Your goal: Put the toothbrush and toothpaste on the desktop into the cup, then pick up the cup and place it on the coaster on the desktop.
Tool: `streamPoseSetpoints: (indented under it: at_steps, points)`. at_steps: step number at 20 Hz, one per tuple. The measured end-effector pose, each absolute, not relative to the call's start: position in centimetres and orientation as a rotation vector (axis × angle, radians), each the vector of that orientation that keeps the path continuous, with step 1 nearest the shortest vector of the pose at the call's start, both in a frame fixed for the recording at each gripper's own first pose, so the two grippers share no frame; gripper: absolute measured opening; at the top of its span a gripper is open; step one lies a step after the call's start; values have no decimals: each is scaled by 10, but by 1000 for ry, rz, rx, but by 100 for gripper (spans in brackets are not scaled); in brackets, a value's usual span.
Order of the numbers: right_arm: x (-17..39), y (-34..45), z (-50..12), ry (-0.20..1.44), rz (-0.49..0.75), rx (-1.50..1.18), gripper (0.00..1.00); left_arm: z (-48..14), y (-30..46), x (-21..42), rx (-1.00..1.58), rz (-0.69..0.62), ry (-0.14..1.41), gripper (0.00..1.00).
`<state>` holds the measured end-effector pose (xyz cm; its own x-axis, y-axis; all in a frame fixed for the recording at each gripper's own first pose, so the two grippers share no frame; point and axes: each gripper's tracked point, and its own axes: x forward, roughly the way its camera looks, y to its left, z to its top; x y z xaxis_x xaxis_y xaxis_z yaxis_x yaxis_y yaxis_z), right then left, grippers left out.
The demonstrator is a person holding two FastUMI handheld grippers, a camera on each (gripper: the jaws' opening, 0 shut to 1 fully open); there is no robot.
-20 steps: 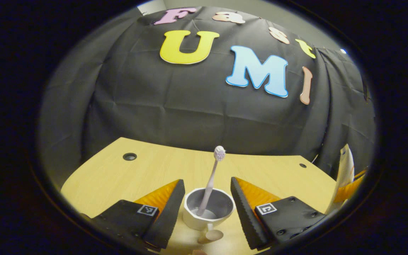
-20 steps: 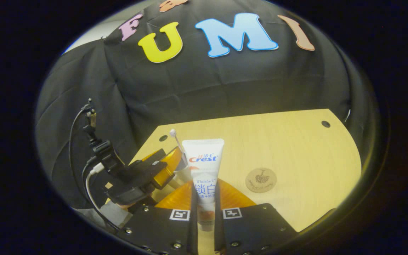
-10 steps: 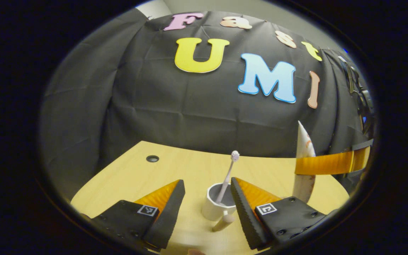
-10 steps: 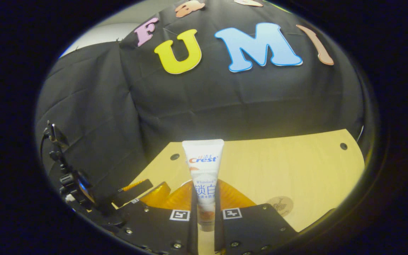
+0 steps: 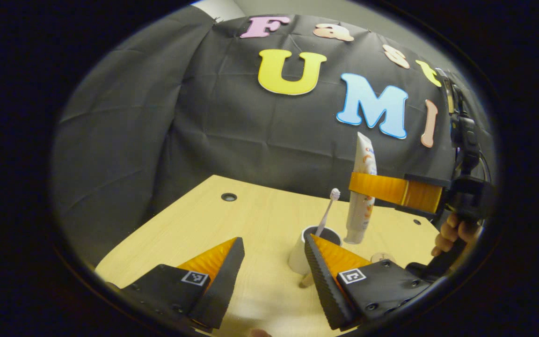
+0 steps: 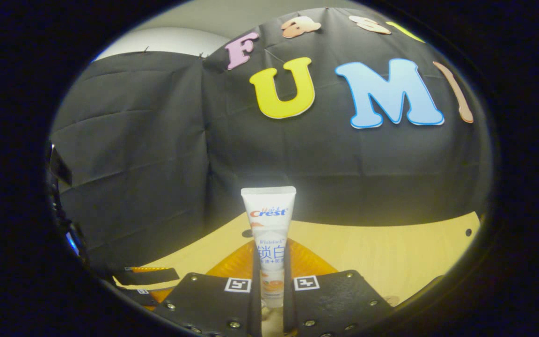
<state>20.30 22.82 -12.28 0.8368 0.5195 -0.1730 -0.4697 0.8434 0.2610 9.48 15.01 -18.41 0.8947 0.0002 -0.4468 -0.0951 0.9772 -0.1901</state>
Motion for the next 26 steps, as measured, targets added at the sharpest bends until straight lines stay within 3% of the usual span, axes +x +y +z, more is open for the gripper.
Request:
streamPoseSetpoints:
  at_steps: [10,14,15,16,17,18,19,22,23,26]
  points:
    - [236,261,-173,260,533,106,17,-187,173,61,-247,100,497,86]
    - [235,263,-189,321,531,66,25,-187,176,60,-253,105,506,86]
    - [233,262,-193,336,533,56,21,-188,175,60,-256,107,506,86]
    - [230,262,-196,348,535,50,28,-187,175,59,-258,106,507,86]
    - [227,261,-201,362,534,40,25,-188,174,61,-261,105,508,86]
    - [220,260,-205,375,537,31,32,-188,173,59,-264,104,508,86]
    - [218,260,-209,393,537,22,31,-188,173,59,-267,101,510,86]
    - [214,257,-209,412,544,8,56,-188,172,60,-266,97,512,86]
    - [212,257,-207,412,550,4,58,-188,171,61,-265,95,511,86]
    - [206,255,-195,389,554,1,78,-187,169,63,-260,91,509,86]
